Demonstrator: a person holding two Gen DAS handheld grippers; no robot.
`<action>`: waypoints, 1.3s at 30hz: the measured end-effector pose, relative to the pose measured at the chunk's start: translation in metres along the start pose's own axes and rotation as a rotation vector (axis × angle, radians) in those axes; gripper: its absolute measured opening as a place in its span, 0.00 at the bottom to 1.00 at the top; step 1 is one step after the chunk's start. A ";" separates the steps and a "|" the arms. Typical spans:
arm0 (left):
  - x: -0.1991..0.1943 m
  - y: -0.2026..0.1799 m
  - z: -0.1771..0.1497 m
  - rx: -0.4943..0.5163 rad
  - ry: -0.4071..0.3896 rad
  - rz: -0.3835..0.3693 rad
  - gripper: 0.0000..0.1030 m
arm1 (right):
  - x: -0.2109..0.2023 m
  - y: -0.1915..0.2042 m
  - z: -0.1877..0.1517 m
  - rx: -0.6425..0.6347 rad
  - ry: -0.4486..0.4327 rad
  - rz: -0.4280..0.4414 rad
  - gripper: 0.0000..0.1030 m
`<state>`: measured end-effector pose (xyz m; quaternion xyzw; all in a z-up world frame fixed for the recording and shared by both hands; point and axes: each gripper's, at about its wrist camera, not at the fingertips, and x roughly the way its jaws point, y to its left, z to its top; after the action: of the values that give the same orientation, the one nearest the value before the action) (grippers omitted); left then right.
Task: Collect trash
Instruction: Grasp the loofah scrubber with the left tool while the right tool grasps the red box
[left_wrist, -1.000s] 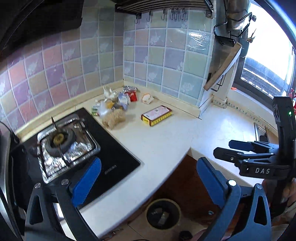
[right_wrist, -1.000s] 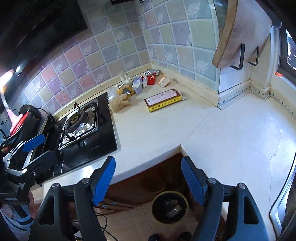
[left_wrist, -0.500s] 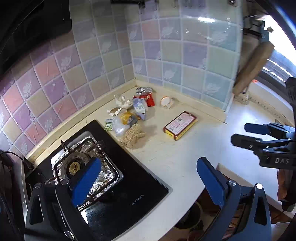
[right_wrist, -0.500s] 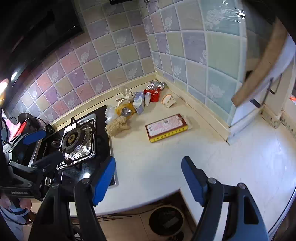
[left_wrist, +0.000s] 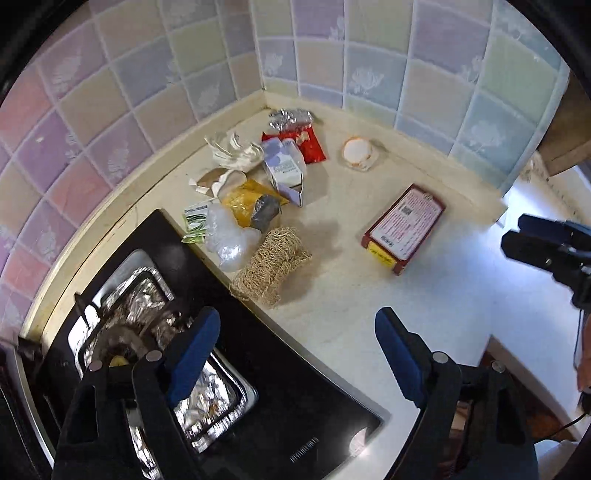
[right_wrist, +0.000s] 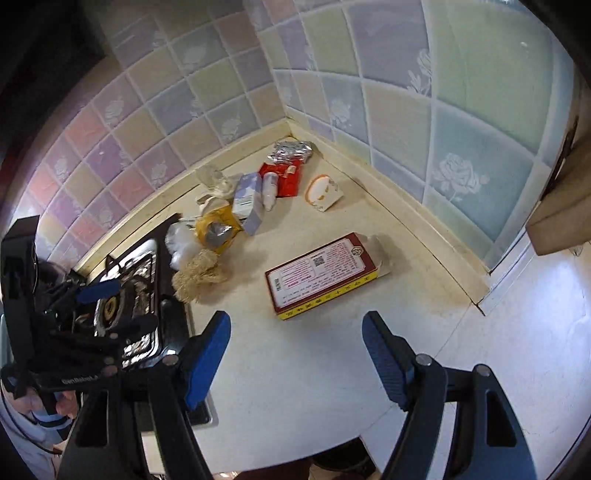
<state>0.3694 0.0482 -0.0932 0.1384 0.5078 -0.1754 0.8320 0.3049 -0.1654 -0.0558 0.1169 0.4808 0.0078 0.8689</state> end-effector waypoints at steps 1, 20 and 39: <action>0.010 0.003 0.004 0.009 0.018 -0.015 0.77 | 0.005 -0.002 0.002 0.024 0.007 -0.008 0.72; 0.115 0.039 0.047 0.042 0.177 -0.218 0.68 | 0.077 -0.011 0.037 0.349 0.115 -0.141 0.72; 0.132 0.069 0.035 -0.194 0.171 -0.275 0.38 | 0.156 -0.011 0.054 0.518 0.274 -0.360 0.76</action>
<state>0.4826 0.0757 -0.1922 0.0012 0.6054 -0.2252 0.7634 0.4328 -0.1671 -0.1611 0.2448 0.5921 -0.2522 0.7252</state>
